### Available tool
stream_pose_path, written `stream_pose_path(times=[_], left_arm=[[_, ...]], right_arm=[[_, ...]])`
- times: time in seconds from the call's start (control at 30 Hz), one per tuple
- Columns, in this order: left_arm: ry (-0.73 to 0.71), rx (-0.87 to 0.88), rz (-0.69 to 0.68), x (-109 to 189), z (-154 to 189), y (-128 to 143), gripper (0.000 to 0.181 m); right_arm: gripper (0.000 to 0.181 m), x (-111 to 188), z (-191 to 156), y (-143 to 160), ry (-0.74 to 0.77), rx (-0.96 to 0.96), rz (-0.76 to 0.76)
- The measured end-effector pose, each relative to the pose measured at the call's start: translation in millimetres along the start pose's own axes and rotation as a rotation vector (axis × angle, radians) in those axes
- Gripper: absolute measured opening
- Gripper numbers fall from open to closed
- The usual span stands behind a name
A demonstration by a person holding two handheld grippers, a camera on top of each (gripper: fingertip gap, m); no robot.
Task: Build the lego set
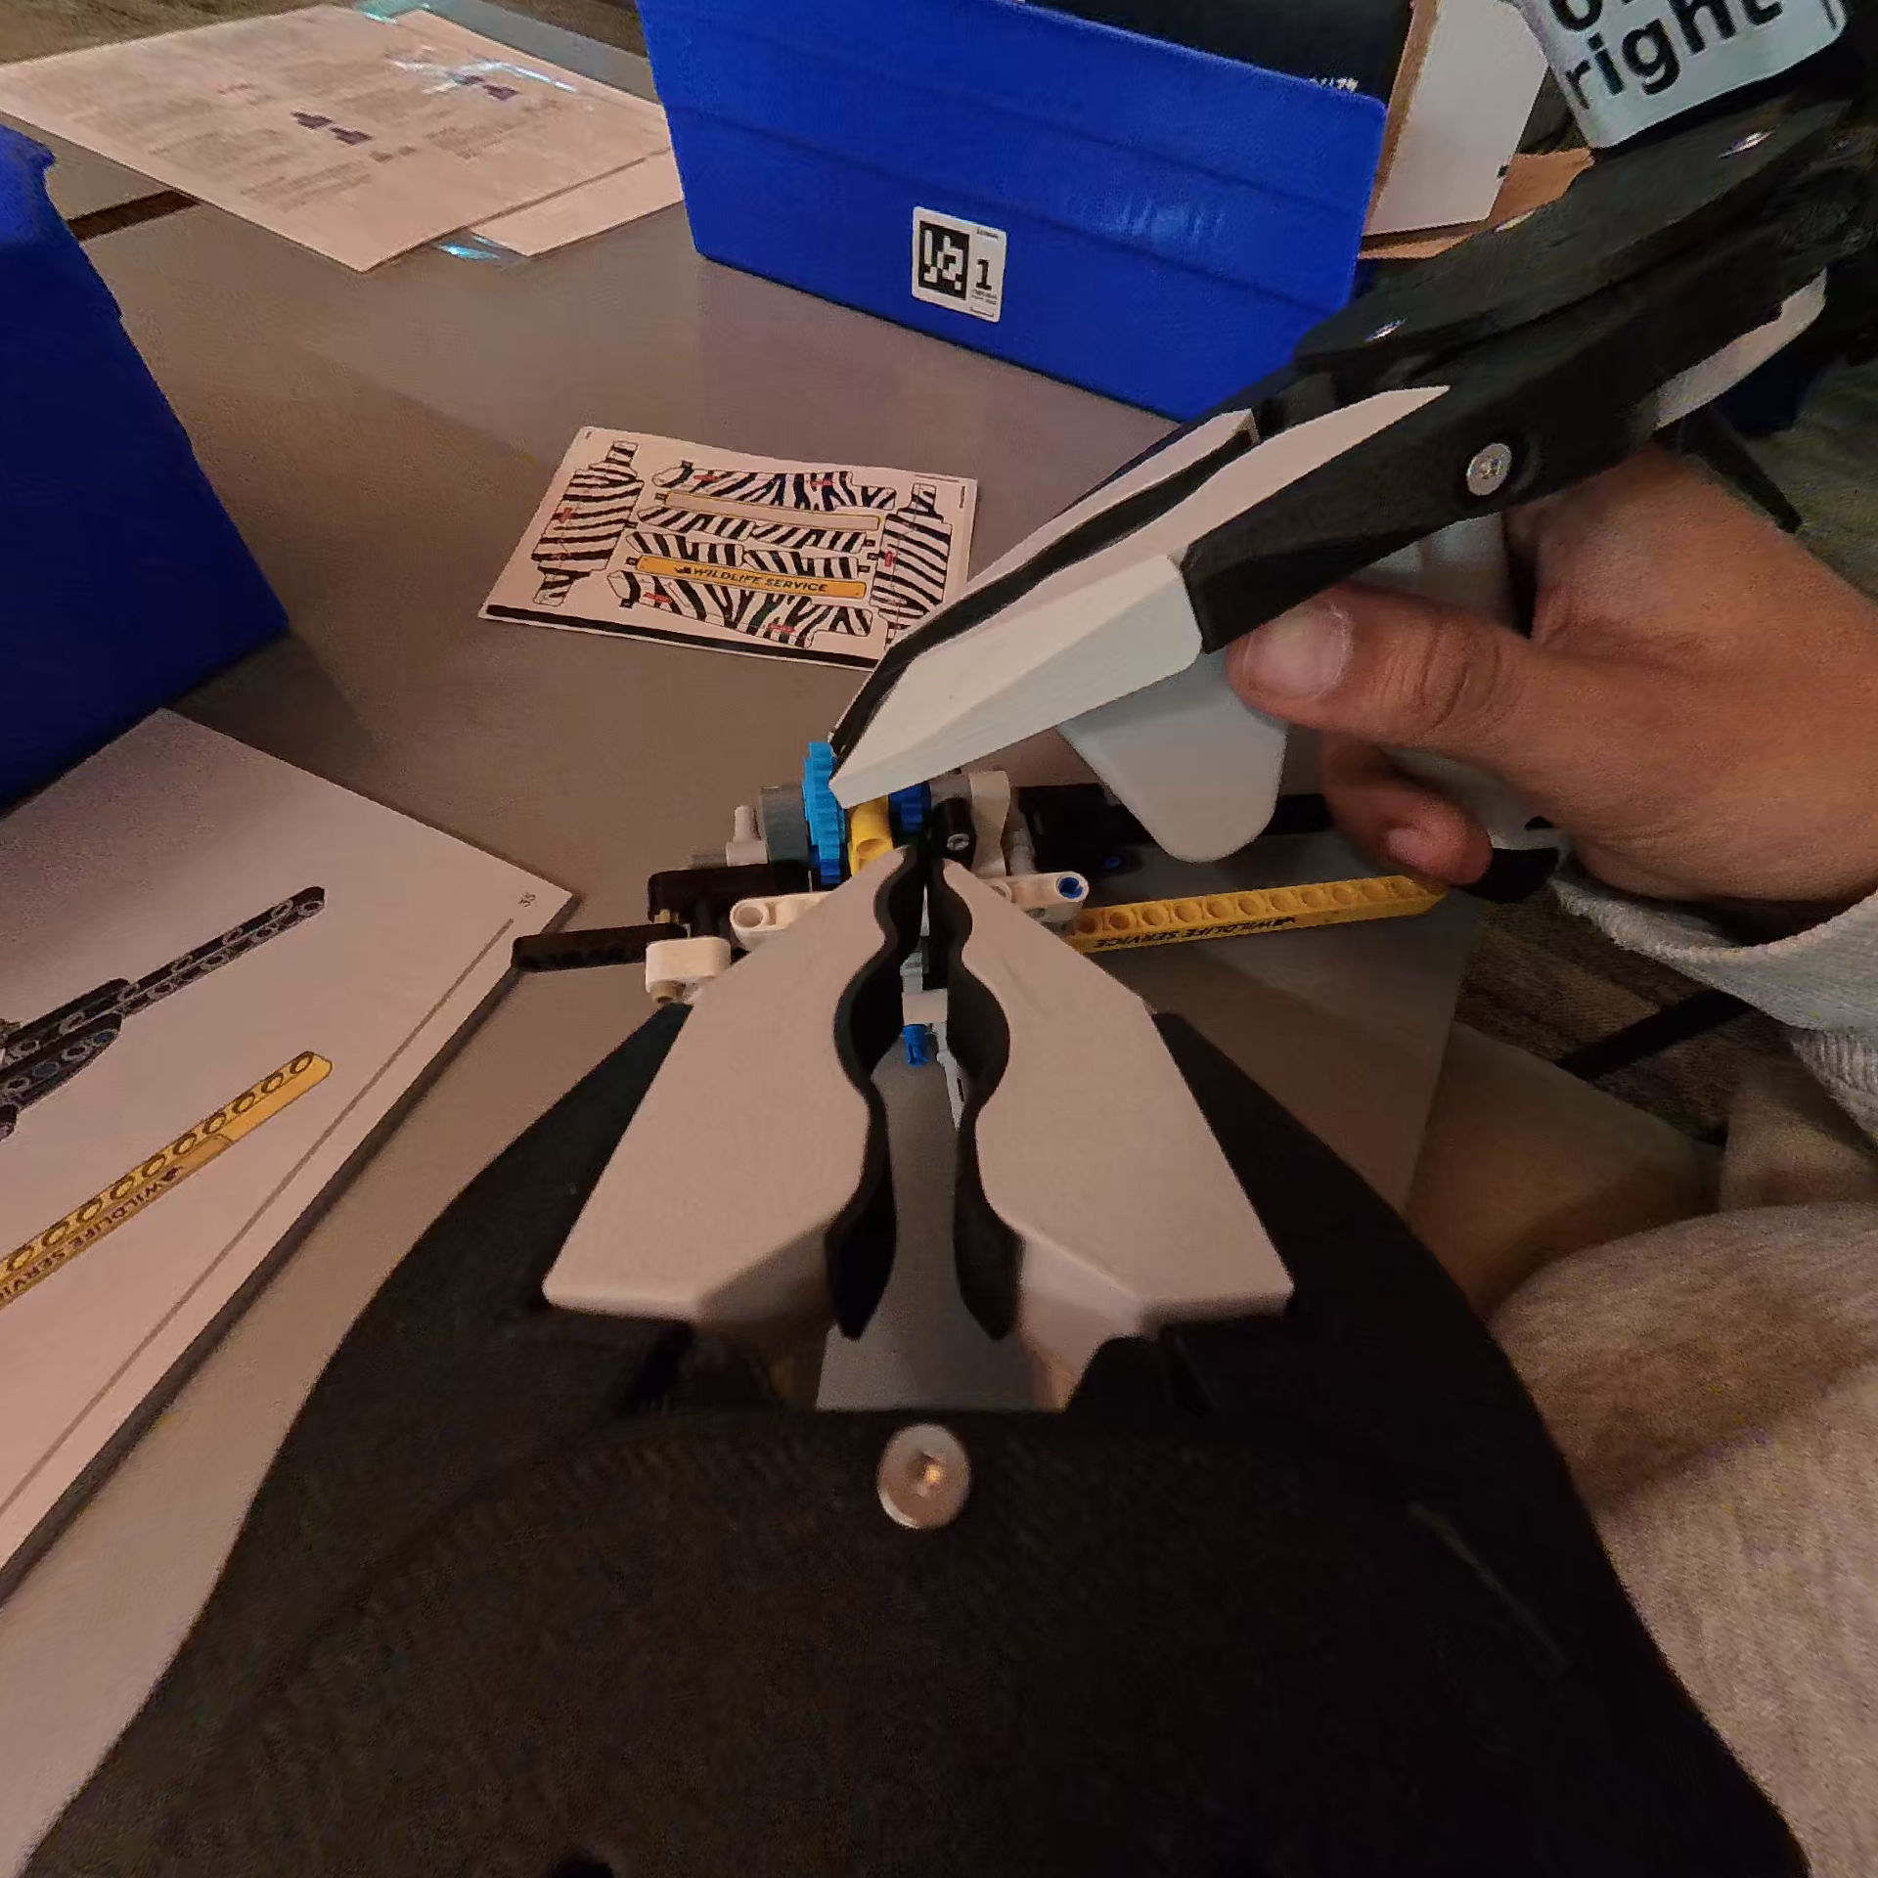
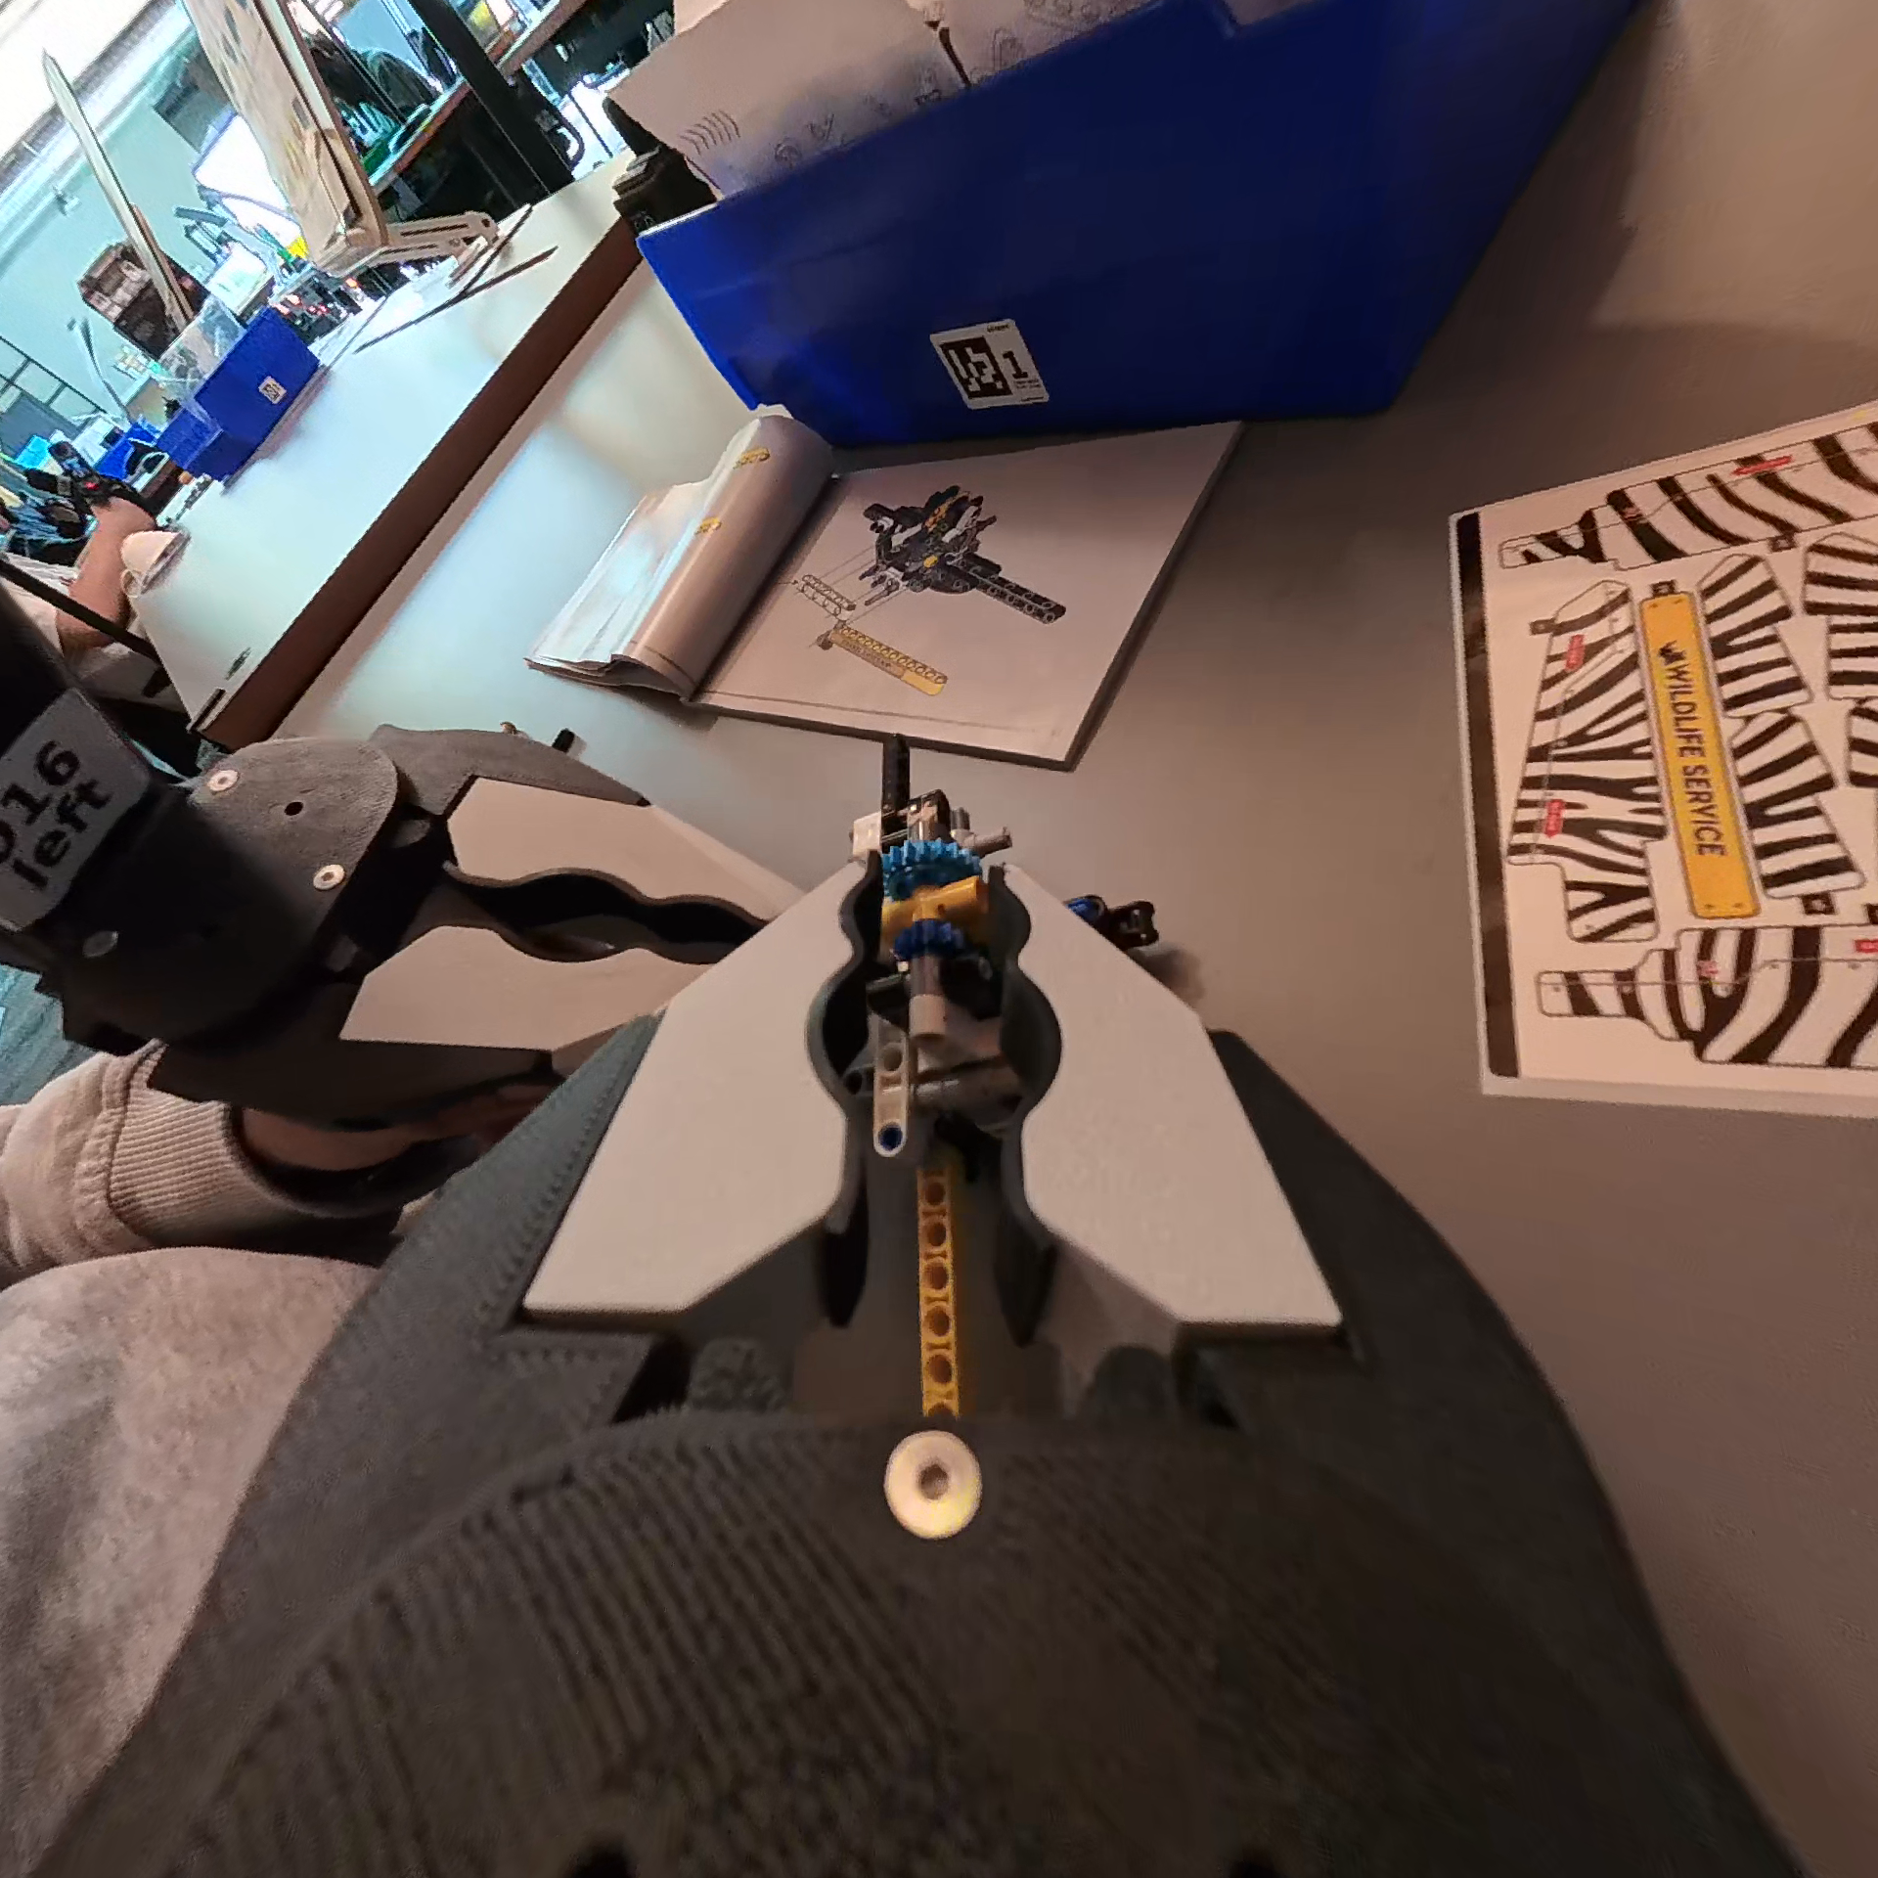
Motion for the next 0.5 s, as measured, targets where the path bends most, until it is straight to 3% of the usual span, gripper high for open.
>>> stream_pose_path(times=[0.5], left_arm=[[0.003, 0.023, 0.006, 0.6, -2.2, -0.7, 0.000]], right_arm=[[0.016, 1.7, 1.4, -1.2, 0.020, 0.023, -0.017]])
Point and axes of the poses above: each gripper's, where its closed fingertips meet, x back along the fingers, y out of its underside, z = x × y across the jaws, the point moved 1 cm from there along x, back along the fingers, and after that the axes turned 3 degrees about -y, right-handed, at the moved point
